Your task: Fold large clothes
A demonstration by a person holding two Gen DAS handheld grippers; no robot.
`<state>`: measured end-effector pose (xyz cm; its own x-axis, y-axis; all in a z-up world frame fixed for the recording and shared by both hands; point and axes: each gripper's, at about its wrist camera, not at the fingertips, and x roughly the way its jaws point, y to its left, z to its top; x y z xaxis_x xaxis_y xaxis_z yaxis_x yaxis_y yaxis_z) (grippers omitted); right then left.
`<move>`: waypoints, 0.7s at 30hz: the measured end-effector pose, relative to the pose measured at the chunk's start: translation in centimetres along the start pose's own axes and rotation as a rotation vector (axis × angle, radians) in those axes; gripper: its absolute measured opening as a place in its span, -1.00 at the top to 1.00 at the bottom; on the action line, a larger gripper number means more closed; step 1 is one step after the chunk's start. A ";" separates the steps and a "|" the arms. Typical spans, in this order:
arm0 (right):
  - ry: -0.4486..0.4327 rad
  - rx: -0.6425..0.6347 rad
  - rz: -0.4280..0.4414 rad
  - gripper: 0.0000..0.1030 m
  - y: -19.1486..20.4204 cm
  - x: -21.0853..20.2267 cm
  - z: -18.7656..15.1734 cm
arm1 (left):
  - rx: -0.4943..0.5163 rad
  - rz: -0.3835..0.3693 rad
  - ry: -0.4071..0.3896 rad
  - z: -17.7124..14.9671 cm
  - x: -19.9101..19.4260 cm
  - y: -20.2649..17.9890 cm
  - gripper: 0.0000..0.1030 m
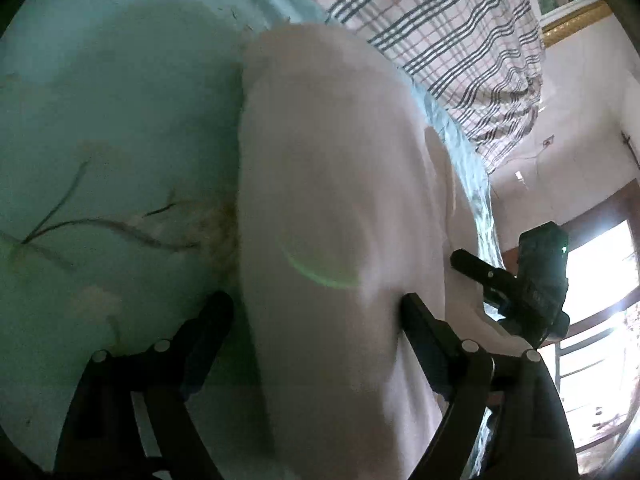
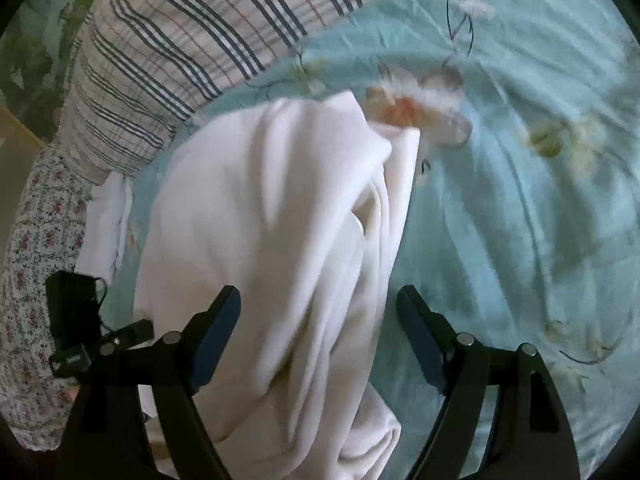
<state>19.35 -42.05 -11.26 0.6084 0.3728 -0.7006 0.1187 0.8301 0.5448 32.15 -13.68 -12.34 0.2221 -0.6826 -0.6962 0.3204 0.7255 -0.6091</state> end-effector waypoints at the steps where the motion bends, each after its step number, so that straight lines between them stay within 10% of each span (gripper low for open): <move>1: 0.003 0.000 0.008 -0.57 0.0 0.4 0.1 | 0.022 0.017 0.001 0.4 0.5 -0.5 -0.66; 5: 0.016 0.007 0.041 -0.48 0.0 1.5 0.5 | 0.050 0.014 0.032 1.4 2.2 -1.5 -0.27; 7: 0.029 0.022 0.034 0.12 -0.2 1.9 0.7 | 0.049 0.005 0.033 1.7 2.5 -1.8 -0.11; 11: 0.033 0.089 0.098 0.51 0.1 1.2 0.4 | 0.097 0.008 -0.010 0.7 0.4 -3.6 0.14; 21: 0.065 -0.012 0.324 0.58 10.3 -0.7 -4.7 | 0.119 0.067 -0.103 -6.5 -14.6 -2.0 0.15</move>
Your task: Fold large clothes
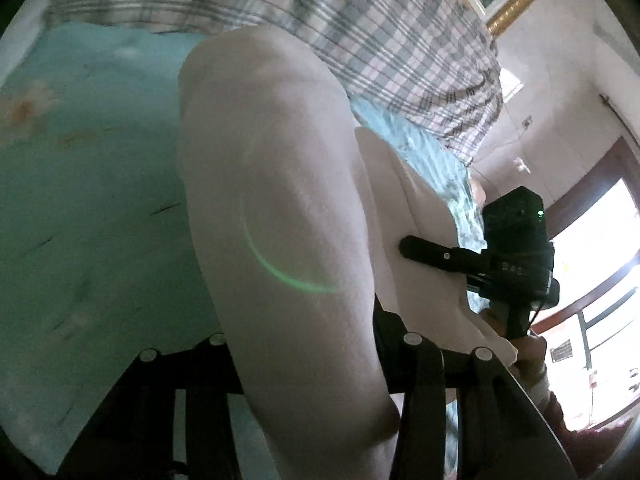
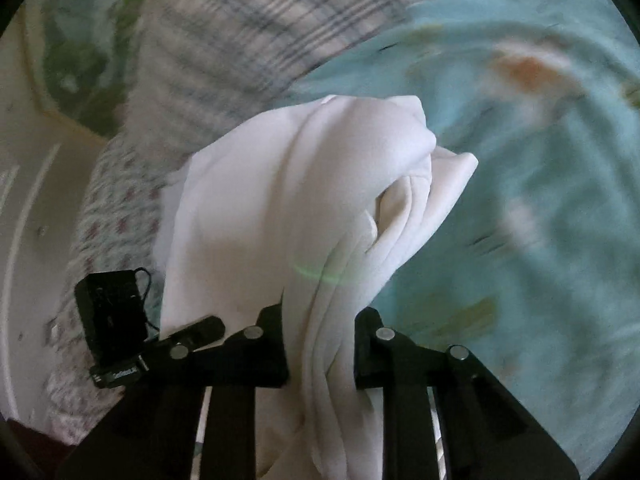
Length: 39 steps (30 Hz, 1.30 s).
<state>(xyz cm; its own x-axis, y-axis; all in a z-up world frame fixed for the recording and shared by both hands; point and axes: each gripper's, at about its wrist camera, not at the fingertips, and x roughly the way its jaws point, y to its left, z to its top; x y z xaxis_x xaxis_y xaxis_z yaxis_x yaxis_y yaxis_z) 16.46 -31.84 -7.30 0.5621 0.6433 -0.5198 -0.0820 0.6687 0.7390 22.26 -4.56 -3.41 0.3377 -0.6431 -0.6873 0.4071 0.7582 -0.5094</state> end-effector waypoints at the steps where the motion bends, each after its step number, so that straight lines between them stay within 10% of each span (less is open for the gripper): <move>1: 0.017 -0.016 0.015 0.58 0.9 1.0 -0.5 | -0.008 0.015 -0.001 -0.6 -1.2 0.6 0.15; 11: 0.181 -0.080 -0.090 0.37 3.8 10.8 -5.6 | -0.181 0.111 -0.004 -7.0 -2.9 8.9 -0.13; 16: 0.115 -0.094 -0.173 -0.17 5.2 7.7 -5.1 | -0.203 0.115 -0.055 -7.6 -6.0 8.7 -0.17; 22: -0.018 -0.146 -0.205 -0.19 7.1 4.1 -4.3 | -0.187 0.115 -0.228 -8.4 -11.4 8.4 -0.17; 30: 0.054 -0.178 -0.230 0.74 7.5 8.1 -4.4 | -0.136 0.110 -0.197 -9.1 -9.3 7.6 0.07; 35: -0.070 -0.203 -0.182 0.82 9.0 4.6 -2.5 | -0.108 0.057 -0.183 -7.9 -8.4 6.2 0.07; 39: -0.010 -0.144 -0.226 0.82 6.1 5.4 -1.1 | -0.009 0.201 -0.101 -7.7 -4.8 4.5 0.08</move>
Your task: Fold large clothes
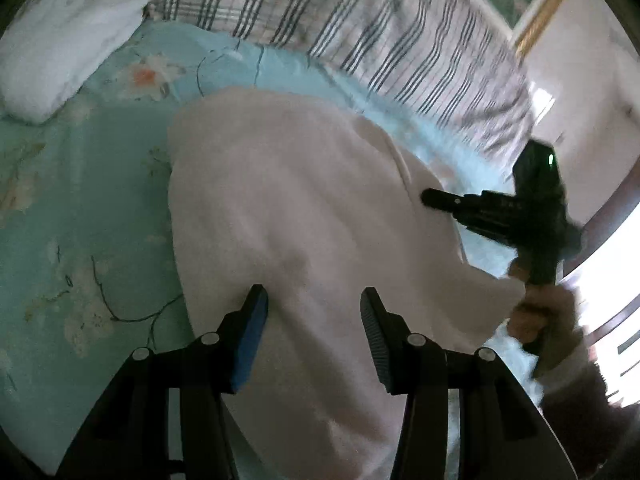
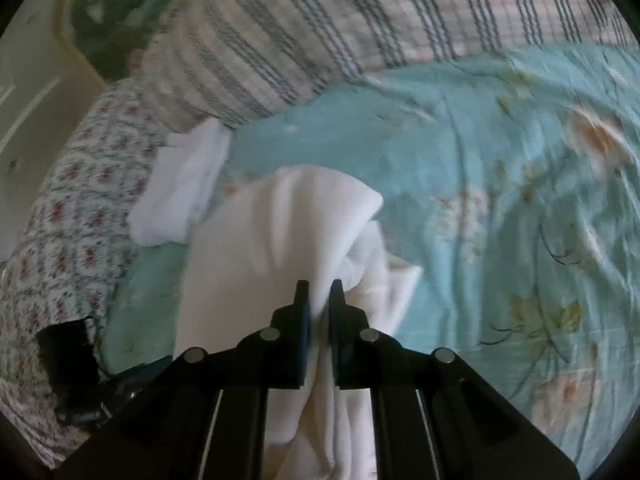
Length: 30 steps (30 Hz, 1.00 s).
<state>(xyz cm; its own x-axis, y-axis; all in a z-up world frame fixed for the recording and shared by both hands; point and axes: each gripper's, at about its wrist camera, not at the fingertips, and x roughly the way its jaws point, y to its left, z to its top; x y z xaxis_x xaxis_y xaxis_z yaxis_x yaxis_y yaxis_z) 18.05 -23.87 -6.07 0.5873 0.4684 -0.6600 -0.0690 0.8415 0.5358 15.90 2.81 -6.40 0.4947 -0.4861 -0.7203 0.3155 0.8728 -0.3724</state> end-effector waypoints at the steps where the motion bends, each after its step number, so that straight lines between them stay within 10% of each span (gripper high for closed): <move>1: 0.043 0.019 0.006 0.82 -0.8 1.0 -0.4 | 0.015 0.025 0.009 -0.3 0.5 -0.2 0.09; 8: 0.102 0.080 -0.010 0.46 -2.6 1.6 -2.8 | 0.055 0.043 0.029 -1.0 -0.2 0.2 0.12; 14: -0.042 0.026 -0.019 0.46 1.4 -2.2 -0.8 | -0.044 -0.025 -0.067 3.5 -3.0 2.0 0.12; 18: -0.021 0.049 0.106 0.45 4.3 0.1 1.0 | -0.103 -0.017 -0.059 7.2 -0.1 3.3 0.12; 22: 0.034 0.072 0.008 0.45 3.4 5.3 1.5 | -0.176 0.015 0.019 9.6 4.7 6.0 0.39; 26: 0.034 0.111 -0.048 1.00 0.1 7.2 0.6 | -0.181 0.043 0.060 9.7 8.0 8.1 0.76; 30: 0.038 0.133 -0.016 1.00 -1.0 7.5 0.5 | -0.124 0.070 0.053 9.6 8.3 7.8 0.76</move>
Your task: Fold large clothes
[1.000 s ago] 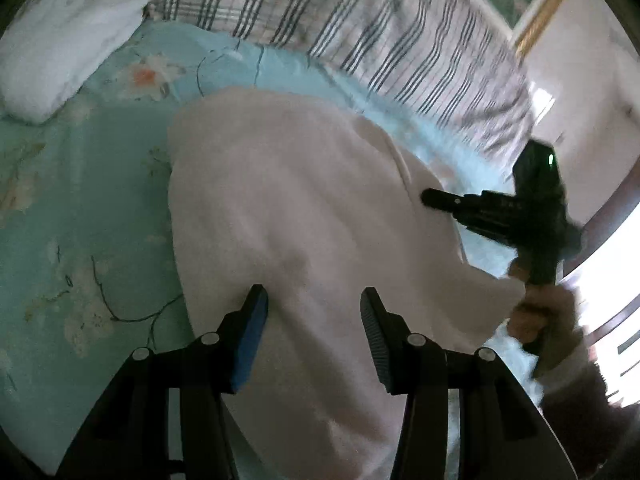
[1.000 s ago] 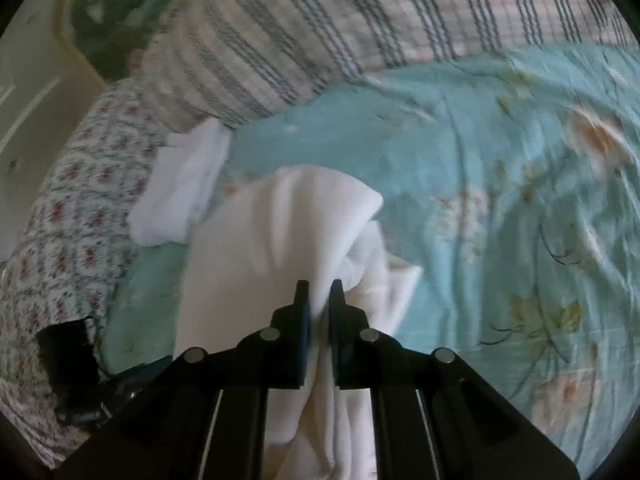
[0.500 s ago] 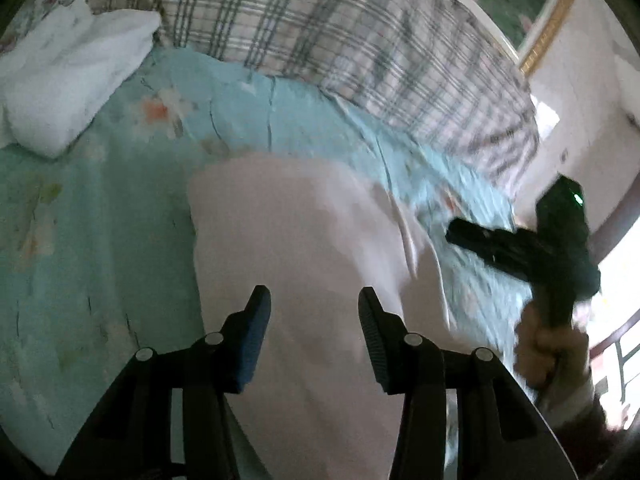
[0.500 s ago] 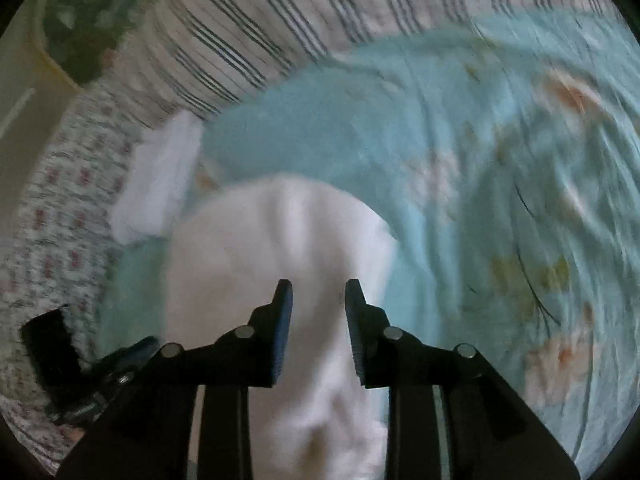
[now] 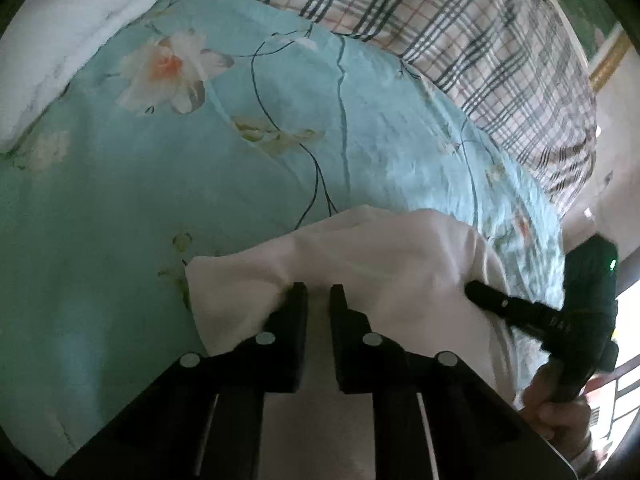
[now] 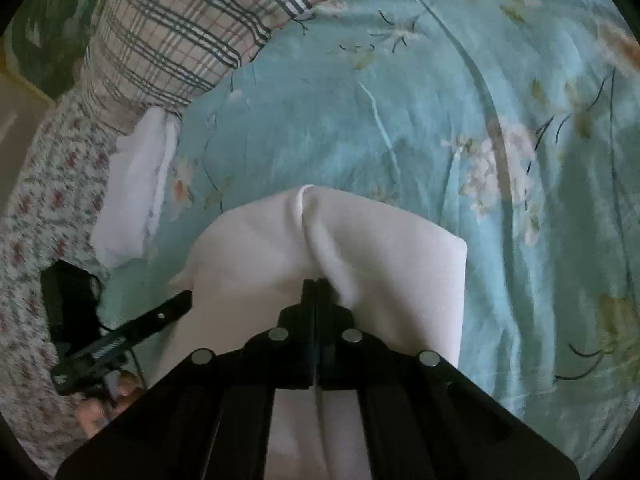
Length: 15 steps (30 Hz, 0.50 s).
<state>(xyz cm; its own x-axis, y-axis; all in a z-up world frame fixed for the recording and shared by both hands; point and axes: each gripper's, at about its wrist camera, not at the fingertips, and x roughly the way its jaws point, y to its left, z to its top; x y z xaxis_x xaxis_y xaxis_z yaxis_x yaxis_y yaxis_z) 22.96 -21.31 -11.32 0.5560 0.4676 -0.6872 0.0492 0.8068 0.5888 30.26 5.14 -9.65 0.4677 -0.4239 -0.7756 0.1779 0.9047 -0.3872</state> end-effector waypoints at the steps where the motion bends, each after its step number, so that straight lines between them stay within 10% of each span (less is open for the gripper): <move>1: 0.003 -0.012 -0.009 1.00 0.2 0.0 0.0 | 0.018 0.011 -0.003 0.0 0.0 -0.2 0.76; 15: 0.062 -0.169 0.008 0.79 4.2 -7.3 -7.8 | 0.136 -0.189 -0.066 -10.0 -13.0 -5.3 0.56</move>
<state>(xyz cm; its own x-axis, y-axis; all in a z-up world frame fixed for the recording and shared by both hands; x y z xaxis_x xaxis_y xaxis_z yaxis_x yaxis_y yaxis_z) 12.60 -18.56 -7.14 0.5029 0.4915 -0.7109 -0.0983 0.8497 0.5180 14.64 5.41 -2.51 0.4700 -0.5869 -0.6593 0.3805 0.8087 -0.4486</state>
